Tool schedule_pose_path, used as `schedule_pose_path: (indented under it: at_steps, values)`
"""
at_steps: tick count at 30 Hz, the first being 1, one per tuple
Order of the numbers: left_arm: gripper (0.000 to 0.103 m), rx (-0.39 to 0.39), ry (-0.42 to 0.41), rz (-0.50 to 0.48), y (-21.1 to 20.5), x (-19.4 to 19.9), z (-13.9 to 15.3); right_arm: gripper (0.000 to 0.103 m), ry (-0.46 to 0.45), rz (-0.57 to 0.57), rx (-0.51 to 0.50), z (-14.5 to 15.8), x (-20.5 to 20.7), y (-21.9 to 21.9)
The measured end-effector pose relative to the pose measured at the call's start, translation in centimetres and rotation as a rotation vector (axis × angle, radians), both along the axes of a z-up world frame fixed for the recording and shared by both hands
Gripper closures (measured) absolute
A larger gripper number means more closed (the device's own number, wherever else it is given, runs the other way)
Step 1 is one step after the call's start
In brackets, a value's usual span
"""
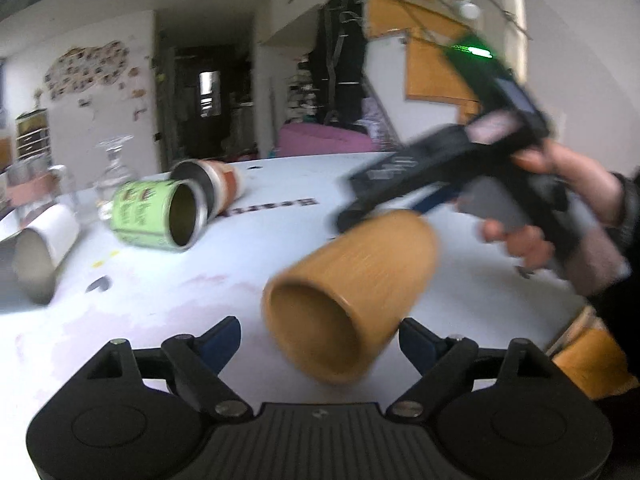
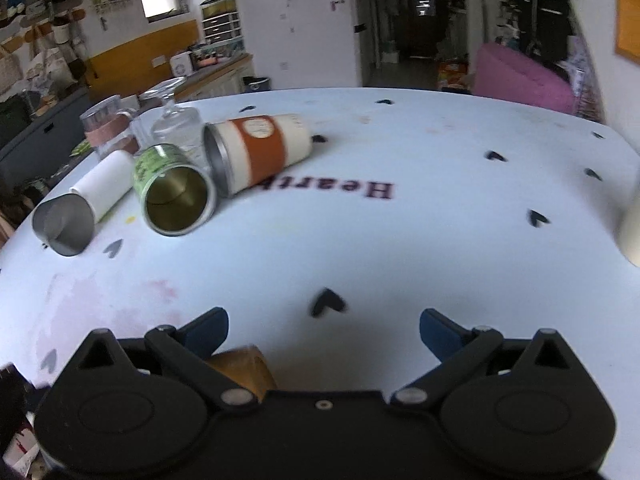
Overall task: Flip cup upright
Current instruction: 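Grasp the bamboo cup with the right gripper while the left gripper releases it, then rotate the bamboo cup upright with the right gripper, carry toward white paper cup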
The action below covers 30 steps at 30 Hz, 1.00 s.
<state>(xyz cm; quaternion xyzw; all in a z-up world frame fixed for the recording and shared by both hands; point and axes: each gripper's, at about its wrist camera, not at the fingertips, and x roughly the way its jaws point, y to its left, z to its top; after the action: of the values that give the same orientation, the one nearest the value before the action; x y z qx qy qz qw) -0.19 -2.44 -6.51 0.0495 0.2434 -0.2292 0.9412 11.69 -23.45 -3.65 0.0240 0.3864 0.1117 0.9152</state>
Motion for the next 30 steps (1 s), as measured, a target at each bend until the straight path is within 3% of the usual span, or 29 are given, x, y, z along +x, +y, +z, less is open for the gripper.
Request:
schedule_pose_path:
  at_steps: [8,16,19,22,23,25,30]
  values:
    - [0.017,-0.035,0.049,0.125,2.0,2.3,-0.1,0.002,0.038,-0.018,0.068,-0.7,-4.2,-2.6]
    - [0.017,-0.102,0.058,0.185,4.0,2.3,0.6,0.007,0.06,0.053,0.095,0.1,-6.0,-2.6]
    - [0.017,-0.119,0.052,0.179,4.1,1.9,0.9,0.007,0.103,0.045,0.226,1.1,-4.5,-3.5]
    - [0.017,-0.139,0.059,0.169,4.1,1.9,1.0,0.007,0.247,0.074,0.484,1.1,-1.6,-4.0]
    - [0.017,-0.141,0.061,0.169,4.1,1.8,1.0,0.007,0.302,0.079,0.528,0.9,-0.5,-3.8]
    - [0.017,-0.139,0.064,0.169,4.1,1.8,1.0,0.007,0.371,0.081,0.513,0.7,1.2,-2.4]
    - [0.017,-0.145,0.068,0.161,4.2,1.8,0.8,0.008,0.422,0.175,0.378,0.4,3.0,1.7]
